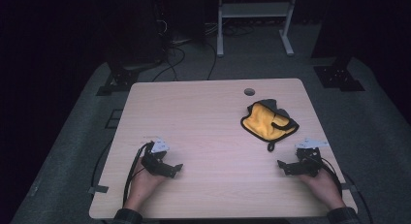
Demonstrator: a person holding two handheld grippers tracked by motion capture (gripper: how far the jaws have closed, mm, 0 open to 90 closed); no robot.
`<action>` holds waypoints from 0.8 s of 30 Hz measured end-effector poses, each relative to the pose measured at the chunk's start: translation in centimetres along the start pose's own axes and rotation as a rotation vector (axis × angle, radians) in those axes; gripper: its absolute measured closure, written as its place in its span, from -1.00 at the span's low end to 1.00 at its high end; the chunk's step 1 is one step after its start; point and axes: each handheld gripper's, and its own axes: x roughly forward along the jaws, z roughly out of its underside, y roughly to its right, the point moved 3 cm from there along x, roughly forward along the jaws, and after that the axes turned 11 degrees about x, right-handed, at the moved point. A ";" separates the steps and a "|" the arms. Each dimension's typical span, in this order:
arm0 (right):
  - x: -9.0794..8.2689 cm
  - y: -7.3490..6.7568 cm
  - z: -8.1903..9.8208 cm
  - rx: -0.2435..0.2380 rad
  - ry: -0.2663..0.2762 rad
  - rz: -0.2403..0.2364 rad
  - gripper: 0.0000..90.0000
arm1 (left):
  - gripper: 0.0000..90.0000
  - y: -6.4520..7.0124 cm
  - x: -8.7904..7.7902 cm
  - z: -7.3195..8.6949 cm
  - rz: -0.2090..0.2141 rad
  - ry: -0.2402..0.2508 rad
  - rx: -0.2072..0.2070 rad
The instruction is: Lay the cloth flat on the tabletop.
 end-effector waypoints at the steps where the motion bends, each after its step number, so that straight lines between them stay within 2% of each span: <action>1: 0.0 0.0 0.0 0.000 0.000 0.000 -0.99 | -1.00 0.0 0.0 0.0 0.000 0.000 0.000; 10: 0.0 0.0 -0.1 -0.001 -0.012 0.000 -0.98 | -1.00 0.0 0.2 -0.2 -0.002 -0.001 -0.001; 13: -0.2 0.0 -0.5 0.006 -0.028 0.001 -0.89 | -1.00 0.1 0.2 -0.2 -0.002 -0.002 -0.001; 16: -0.8 -0.1 -1.1 0.000 0.005 0.009 -0.89 | -1.00 0.1 0.1 -0.2 -0.001 -0.002 -0.001; 18: -1.2 -0.2 -1.7 0.012 0.038 -0.004 -0.89 | -1.00 0.1 0.1 -0.1 0.003 -0.003 0.004; 24: -1.0 -0.1 -3.3 0.016 0.055 -0.032 -0.94 | -1.00 0.1 0.0 -0.1 0.004 0.001 0.006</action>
